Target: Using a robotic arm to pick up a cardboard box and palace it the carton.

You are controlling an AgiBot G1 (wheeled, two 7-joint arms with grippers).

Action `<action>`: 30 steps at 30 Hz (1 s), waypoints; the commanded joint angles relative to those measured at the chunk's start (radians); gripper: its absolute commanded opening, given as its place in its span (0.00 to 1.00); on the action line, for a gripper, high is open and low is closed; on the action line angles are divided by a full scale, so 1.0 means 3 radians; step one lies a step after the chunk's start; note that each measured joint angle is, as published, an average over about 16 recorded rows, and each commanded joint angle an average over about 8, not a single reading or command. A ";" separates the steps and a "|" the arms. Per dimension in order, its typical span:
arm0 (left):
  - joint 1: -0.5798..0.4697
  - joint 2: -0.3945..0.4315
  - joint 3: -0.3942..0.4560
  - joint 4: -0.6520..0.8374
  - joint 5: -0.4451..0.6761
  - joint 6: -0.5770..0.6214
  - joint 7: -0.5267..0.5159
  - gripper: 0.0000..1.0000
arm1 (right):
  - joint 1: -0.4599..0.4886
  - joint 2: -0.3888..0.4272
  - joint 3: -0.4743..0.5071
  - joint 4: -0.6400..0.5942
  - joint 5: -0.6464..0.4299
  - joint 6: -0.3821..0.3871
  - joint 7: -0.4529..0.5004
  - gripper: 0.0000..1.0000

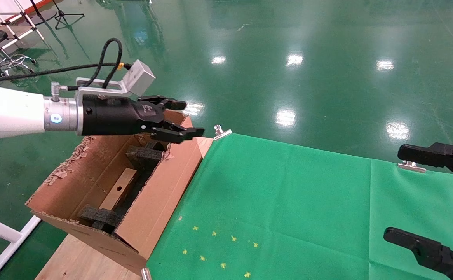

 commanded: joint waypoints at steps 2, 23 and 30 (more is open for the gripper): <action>0.0145 -0.0023 -0.0064 -0.0176 -0.0195 0.0039 0.0040 1.00 | 0.0000 0.0000 0.0000 0.0000 0.0000 0.0000 0.0000 1.00; 0.1168 -0.0187 -0.0512 -0.1415 -0.1568 0.0312 0.0318 1.00 | 0.0000 0.0000 0.0000 0.0000 0.0000 0.0000 0.0000 1.00; 0.1486 -0.0238 -0.0652 -0.1800 -0.1994 0.0397 0.0405 1.00 | 0.0000 0.0000 0.0000 0.0000 0.0000 0.0000 0.0000 1.00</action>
